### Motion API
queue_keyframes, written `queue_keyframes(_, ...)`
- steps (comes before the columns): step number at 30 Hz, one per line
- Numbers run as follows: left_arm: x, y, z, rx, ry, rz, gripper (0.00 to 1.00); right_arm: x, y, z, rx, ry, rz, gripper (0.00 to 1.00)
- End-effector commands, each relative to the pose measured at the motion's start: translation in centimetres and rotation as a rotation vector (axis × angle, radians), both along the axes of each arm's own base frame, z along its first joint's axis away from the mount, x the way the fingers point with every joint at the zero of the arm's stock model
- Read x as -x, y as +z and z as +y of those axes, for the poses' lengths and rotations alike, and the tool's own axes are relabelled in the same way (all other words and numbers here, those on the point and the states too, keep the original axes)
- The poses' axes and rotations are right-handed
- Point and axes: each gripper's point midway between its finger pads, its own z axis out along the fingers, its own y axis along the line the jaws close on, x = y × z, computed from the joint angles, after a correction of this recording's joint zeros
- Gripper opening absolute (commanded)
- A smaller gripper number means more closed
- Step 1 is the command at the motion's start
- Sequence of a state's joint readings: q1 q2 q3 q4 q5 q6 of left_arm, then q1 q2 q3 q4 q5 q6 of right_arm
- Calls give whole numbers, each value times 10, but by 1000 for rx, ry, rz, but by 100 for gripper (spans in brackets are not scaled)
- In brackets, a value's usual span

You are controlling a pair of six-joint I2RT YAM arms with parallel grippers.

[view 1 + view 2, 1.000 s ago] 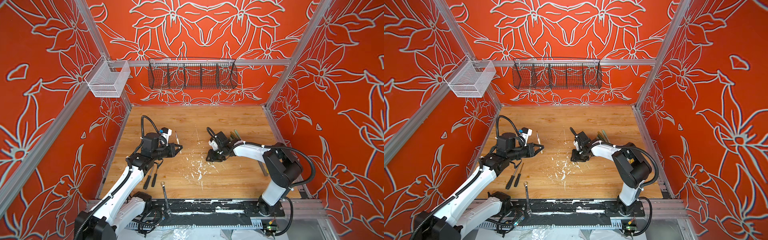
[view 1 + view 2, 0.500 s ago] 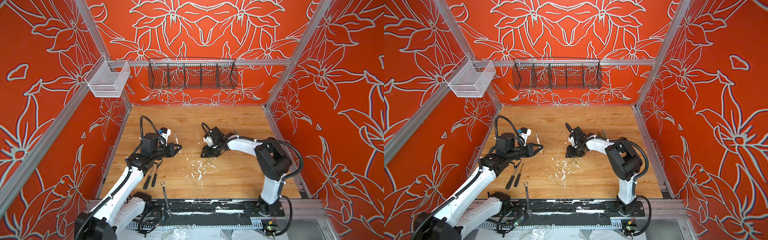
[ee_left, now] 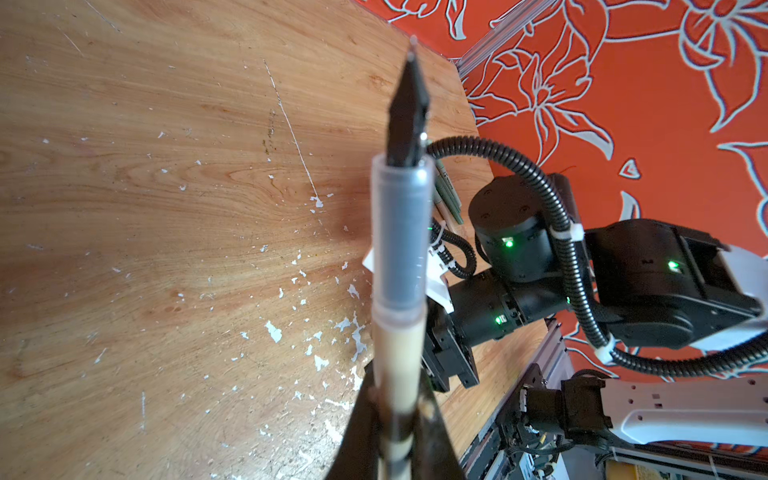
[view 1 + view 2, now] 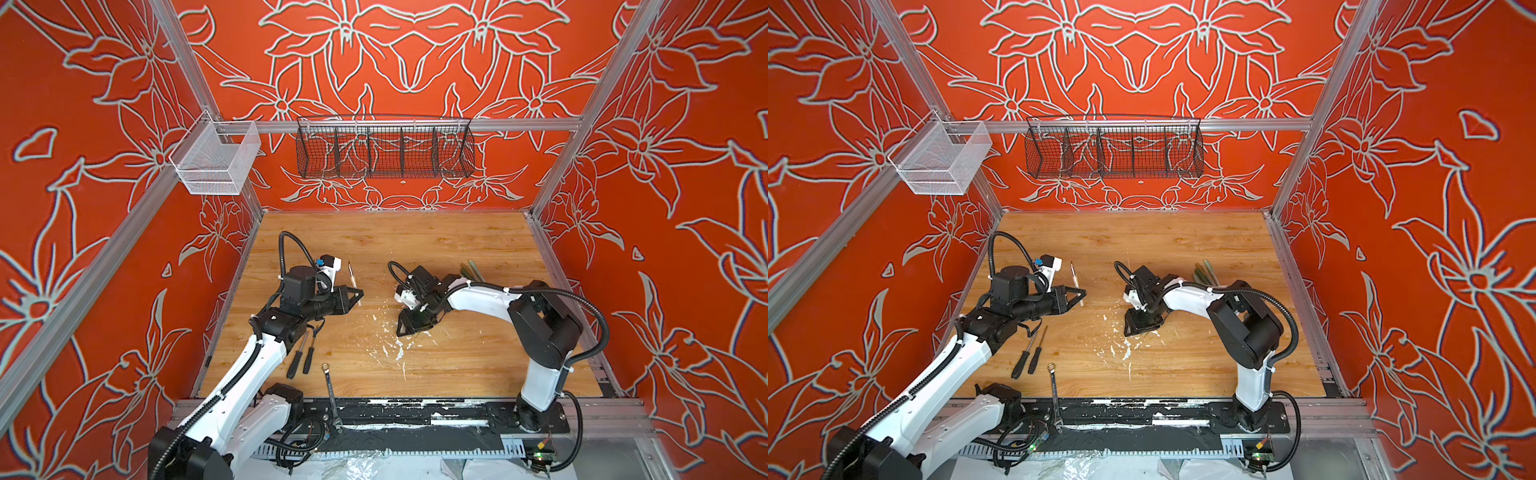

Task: Insert the pens into the pen caps
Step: 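Grasp the beige cap upright with the right gripper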

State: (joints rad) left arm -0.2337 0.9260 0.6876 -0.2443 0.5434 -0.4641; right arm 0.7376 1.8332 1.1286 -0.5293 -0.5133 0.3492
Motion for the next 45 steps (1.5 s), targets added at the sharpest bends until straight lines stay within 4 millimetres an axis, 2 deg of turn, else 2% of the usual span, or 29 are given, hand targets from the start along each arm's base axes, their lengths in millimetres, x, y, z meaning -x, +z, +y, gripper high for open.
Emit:
queue_keyframes(1,-2,2,0,3,-5,-24,0,14,12,-12,27,28,-8,50)
queue_keyframes(6,-3,3,0,6,-7,-23,0,-2,44,-16,17,-14,-136,51)
queue_keyframes(9,-3,4,0,7,-6,-26,0,-10,49,-26,53,-60,-178,51)
queue_keyframes(12,-3,3,0,6,-4,-25,0,-13,42,-39,98,-107,-163,52)
queue_keyframes(18,-3,3,0,7,-5,-26,0,-12,20,-53,143,-154,-103,54)
queue_keyframes(28,-4,2,1,4,-2,-23,0,-8,-4,-45,135,-140,-31,56)
queue_keyframes(37,-4,0,1,2,0,-20,0,-9,-3,-31,127,-102,-42,56)
queue_keyframes(40,-4,1,1,3,0,-23,0,-11,-4,-34,161,-100,-58,55)
queue_keyframes(45,-4,0,2,4,2,-21,0,-14,-8,-47,312,-75,-110,51)
